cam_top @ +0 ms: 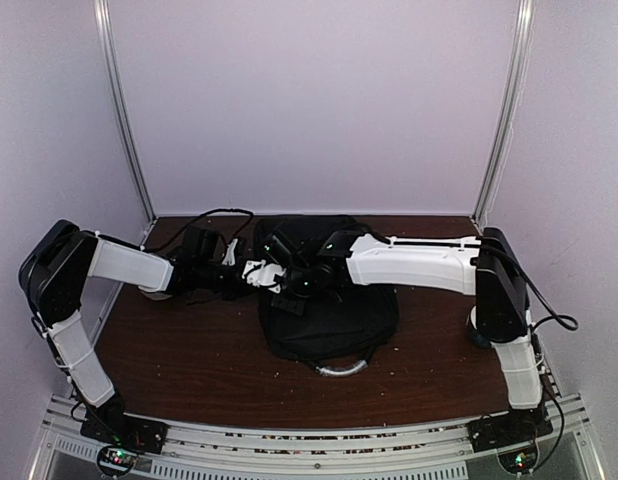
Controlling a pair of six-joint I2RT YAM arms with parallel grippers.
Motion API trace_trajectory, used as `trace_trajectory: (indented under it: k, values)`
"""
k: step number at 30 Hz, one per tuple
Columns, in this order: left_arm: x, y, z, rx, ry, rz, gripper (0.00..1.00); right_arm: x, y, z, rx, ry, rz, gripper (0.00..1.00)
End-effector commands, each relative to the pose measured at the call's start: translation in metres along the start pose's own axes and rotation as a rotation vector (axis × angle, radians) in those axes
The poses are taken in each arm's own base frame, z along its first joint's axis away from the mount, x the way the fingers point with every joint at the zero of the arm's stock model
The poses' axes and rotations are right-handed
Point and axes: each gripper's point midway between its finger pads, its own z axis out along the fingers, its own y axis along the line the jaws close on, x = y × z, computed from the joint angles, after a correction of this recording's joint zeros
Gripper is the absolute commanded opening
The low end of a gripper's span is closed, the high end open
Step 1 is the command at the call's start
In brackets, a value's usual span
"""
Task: Pack the student bag
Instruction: Zip the student bag into the second largest pocket of the bag.
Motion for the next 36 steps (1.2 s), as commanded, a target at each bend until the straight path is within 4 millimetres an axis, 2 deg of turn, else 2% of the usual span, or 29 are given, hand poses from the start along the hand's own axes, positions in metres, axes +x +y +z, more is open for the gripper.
trace_trajectory:
  k: [1, 8, 13, 17, 22, 28, 36]
  values:
    - [-0.005, -0.003, -0.001, -0.014, -0.028, 0.042, 0.00, 0.010, -0.027, -0.028, -0.027, -0.027, 0.137, 0.00]
    - [-0.005, 0.004, -0.002, -0.039, -0.033, 0.043, 0.00, 0.029, -0.041, -0.039, -0.125, -0.067, 0.299, 0.00]
    - [-0.008, 0.008, -0.004, -0.054, -0.042, 0.041, 0.00, 0.031, -0.042, -0.045, -0.247, -0.108, 0.417, 0.00]
    - [-0.013, 0.002, -0.006, -0.036, -0.056, 0.059, 0.00, 0.025, -0.041, -0.052, -0.335, -0.161, 0.529, 0.00]
    - [-0.024, -0.021, -0.016, 0.021, -0.103, 0.111, 0.00, 0.017, -0.038, -0.054, -0.472, -0.205, 0.731, 0.00]
    - [-0.030, -0.021, -0.025, -0.030, -0.121, 0.133, 0.00, 0.042, -0.065, -0.058, -0.458, -0.223, 0.930, 0.00]
    - [-0.030, -0.011, -0.019, -0.062, -0.114, 0.114, 0.00, 0.080, -0.090, -0.071, -0.414, -0.232, 1.055, 0.00]
